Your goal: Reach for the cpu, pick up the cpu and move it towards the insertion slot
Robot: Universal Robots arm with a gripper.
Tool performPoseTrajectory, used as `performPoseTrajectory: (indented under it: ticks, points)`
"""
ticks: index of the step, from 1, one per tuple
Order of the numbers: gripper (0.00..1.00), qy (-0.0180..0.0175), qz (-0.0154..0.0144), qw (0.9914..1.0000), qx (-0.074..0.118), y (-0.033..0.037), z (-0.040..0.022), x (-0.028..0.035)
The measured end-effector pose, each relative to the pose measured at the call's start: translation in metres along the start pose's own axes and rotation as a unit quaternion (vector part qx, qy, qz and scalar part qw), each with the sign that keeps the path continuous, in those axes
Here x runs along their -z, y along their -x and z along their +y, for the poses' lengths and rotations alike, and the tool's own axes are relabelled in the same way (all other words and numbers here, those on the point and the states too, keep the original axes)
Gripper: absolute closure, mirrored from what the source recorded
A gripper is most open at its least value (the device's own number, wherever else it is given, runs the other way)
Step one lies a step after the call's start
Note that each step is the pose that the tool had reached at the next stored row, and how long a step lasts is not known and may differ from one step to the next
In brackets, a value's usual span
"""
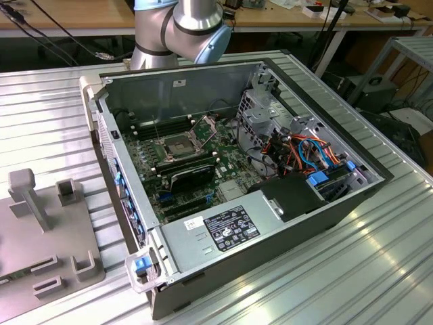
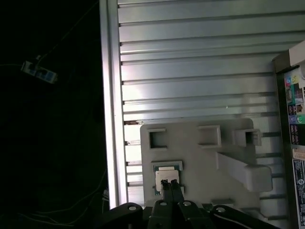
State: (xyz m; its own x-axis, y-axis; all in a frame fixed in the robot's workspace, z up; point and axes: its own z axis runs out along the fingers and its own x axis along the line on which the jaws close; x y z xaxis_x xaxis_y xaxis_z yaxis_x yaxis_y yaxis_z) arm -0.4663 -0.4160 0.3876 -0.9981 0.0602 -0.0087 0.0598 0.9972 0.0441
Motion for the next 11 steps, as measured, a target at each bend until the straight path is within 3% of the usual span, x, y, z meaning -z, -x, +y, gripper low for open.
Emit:
performPoseTrajectory:
  ticks: [11]
  points:
    - [0.89,0.0,0.0001,1.0,0.0,-0.0031,-0.0002,0.0001]
